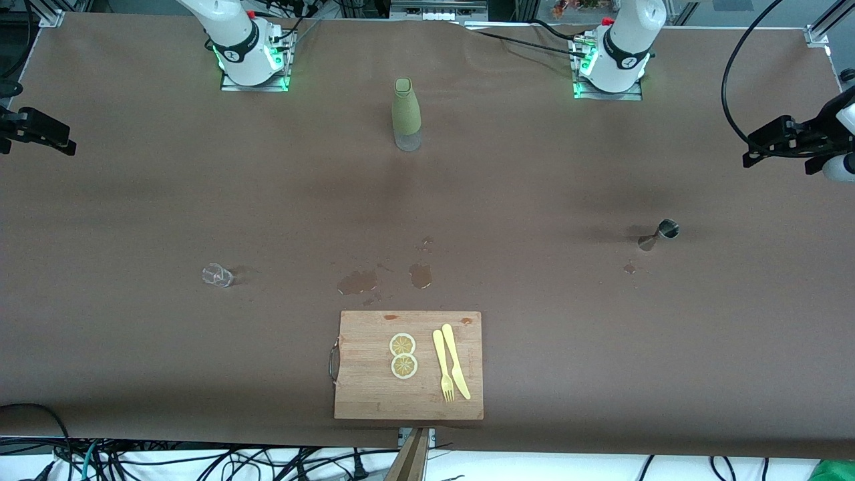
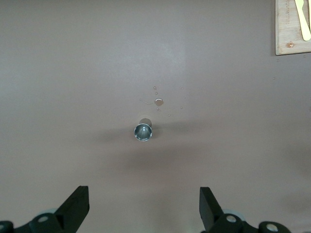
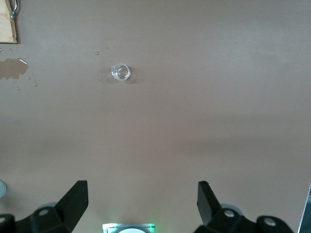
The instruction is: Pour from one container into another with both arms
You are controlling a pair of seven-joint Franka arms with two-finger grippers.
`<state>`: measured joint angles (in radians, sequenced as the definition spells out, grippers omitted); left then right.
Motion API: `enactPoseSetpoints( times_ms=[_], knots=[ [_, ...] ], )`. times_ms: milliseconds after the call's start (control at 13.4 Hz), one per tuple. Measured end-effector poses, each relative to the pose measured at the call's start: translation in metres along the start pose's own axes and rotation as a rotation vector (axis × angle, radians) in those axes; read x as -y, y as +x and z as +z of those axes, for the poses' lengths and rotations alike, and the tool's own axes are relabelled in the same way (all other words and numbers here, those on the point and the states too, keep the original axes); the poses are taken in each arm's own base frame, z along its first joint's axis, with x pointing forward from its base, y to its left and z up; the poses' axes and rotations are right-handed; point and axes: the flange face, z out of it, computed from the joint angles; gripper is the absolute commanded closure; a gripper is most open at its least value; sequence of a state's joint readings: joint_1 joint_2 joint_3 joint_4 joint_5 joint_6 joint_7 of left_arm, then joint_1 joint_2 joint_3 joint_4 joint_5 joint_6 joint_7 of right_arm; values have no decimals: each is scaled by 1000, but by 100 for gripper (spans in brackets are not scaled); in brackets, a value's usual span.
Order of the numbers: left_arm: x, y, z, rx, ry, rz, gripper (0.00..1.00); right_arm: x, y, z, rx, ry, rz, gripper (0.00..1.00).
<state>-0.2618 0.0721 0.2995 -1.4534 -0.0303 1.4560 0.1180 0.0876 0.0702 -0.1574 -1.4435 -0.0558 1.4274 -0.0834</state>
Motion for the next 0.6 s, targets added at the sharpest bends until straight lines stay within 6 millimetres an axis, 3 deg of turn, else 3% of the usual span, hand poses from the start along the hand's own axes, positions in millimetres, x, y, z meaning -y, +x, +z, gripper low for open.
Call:
enactPoseSetpoints(
  times_ms=[598],
  knots=[
    [0, 0, 0, 0, 0, 0, 0, -8, -1, 1, 1, 1, 17, 0]
  ],
)
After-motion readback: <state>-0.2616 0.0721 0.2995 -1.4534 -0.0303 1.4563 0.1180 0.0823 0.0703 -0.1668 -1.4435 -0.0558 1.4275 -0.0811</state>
